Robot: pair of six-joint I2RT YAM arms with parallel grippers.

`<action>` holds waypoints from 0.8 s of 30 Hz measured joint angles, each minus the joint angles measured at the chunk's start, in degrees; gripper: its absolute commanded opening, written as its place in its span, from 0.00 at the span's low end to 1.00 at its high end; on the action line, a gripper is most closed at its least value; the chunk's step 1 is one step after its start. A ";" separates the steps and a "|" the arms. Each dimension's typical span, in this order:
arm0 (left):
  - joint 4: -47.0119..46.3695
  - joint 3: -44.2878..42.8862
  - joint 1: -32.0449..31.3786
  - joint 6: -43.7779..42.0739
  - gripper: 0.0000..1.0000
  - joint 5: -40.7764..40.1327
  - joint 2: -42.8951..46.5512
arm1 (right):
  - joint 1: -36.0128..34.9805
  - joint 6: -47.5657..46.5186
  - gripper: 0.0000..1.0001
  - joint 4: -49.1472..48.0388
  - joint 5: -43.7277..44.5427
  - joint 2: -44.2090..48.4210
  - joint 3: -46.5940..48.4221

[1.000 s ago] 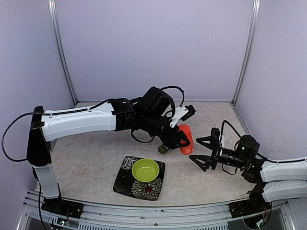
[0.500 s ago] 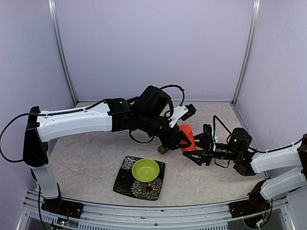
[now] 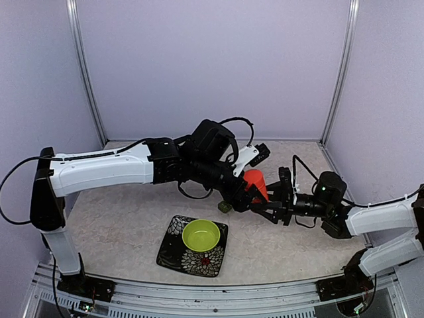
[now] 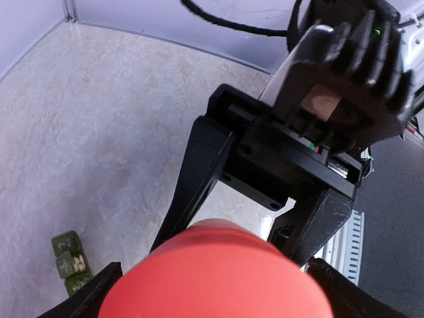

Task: Sort the pills into containers
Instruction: Pass from the left arm to the right, then screw the lid of the pill bottle onto the pill bottle.

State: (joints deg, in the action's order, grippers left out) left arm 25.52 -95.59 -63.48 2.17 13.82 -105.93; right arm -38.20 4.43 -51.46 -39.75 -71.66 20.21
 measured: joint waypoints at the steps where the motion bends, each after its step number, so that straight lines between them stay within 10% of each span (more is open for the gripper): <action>1: -0.28 0.52 0.00 0.09 0.99 -0.20 0.24 | 0.00 -0.15 0.26 0.92 0.13 0.37 0.44; 14: 0.72 2.54 3.65 8.20 0.99 -2.34 6.71 | -0.07 -5.64 0.25 19.78 12.57 12.85 2.95; 24: 8.74 -13.73 5.92 12.85 0.92 -0.87 2.40 | -5.14 -10.49 0.24 32.24 26.58 14.47 7.63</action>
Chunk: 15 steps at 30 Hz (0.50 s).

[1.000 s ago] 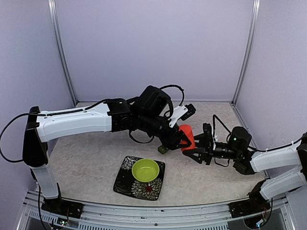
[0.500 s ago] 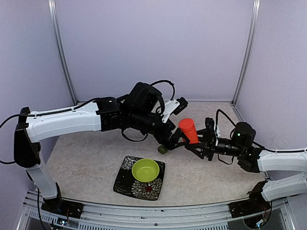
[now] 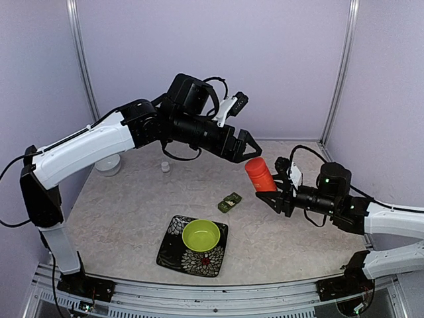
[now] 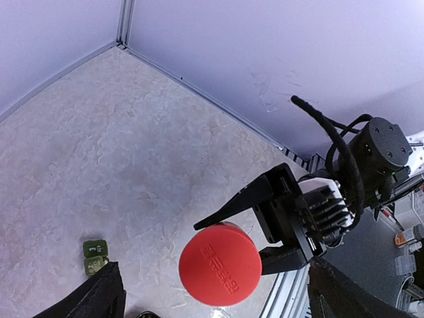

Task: Sort the pills into containers
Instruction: Screw the lid of the pill bottle onto the pill bottle.

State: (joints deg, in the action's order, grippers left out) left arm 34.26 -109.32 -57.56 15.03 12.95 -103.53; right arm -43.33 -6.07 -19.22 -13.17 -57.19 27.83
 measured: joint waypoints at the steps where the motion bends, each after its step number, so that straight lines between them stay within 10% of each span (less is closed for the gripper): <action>1: 0.66 -1.40 0.00 0.22 0.91 0.28 -0.94 | -0.81 -0.42 0.24 0.68 1.18 -0.35 0.74; 15: 8.00 -4.24 0.00 1.29 0.80 1.46 -7.06 | -4.79 -2.67 0.22 5.01 9.81 -1.97 2.56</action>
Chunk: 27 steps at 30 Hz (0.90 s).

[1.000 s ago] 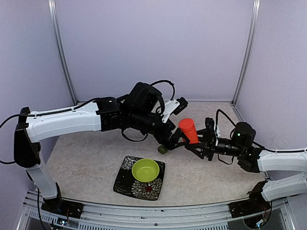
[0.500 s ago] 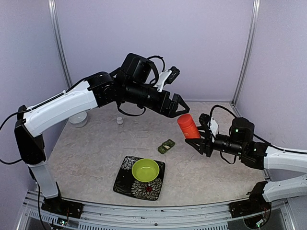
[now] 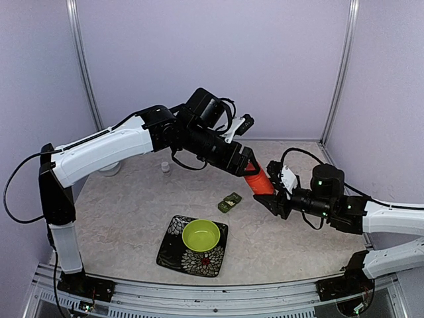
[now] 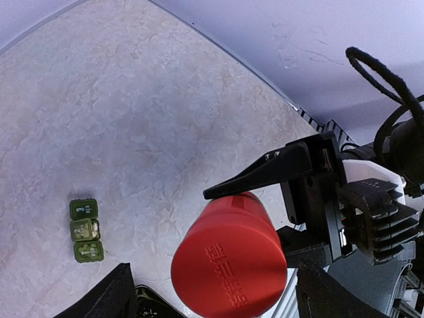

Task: Sort the pills into containers
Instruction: Screw the lid of the pill bottle onto the pill bottle.

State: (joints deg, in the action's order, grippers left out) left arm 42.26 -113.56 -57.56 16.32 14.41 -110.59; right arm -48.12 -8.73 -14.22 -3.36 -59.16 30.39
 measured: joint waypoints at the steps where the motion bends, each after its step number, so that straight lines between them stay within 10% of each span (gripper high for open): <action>1: 0.02 -0.04 0.00 0.00 0.79 0.17 0.00 | -0.09 -0.07 0.22 0.11 0.22 -0.07 0.00; 27: -0.59 0.50 0.83 -0.85 0.52 5.62 -1.14 | -0.83 -0.42 0.20 0.74 0.28 -1.03 0.11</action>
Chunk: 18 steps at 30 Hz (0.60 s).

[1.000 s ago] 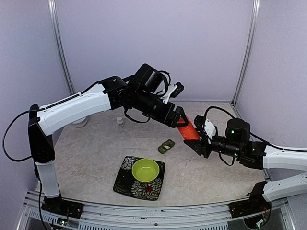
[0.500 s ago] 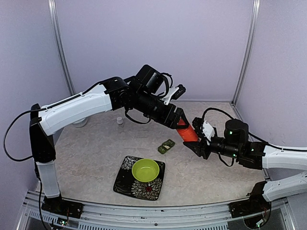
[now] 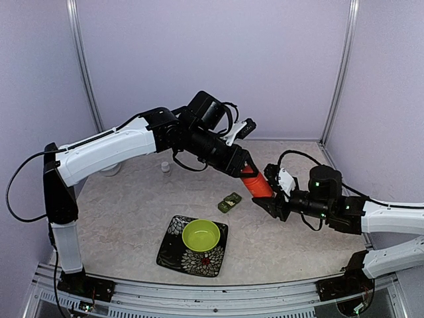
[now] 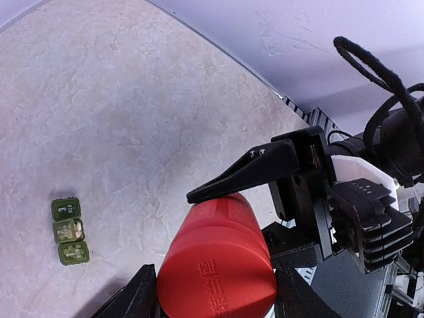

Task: Sort the pills into containers
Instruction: Screw the lid of the pill bottle onto the pill bottle.

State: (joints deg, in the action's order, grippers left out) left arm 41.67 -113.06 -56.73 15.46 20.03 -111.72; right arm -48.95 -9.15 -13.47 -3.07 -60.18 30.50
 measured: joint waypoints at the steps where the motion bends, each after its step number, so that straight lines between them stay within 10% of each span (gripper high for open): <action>1: -0.22 0.31 0.07 -0.33 0.52 0.31 0.02 | 0.00 0.15 0.20 0.20 -0.17 0.00 0.00; 18: -7.34 13.81 -0.98 -14.60 0.48 3.98 9.25 | -0.02 10.05 0.18 10.40 -13.92 0.00 5.20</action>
State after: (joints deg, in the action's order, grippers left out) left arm 34.33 -99.24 -57.71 0.86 24.01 -102.48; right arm -48.97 0.91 -3.07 -16.99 -60.18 35.70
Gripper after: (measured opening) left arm 0.528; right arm 0.516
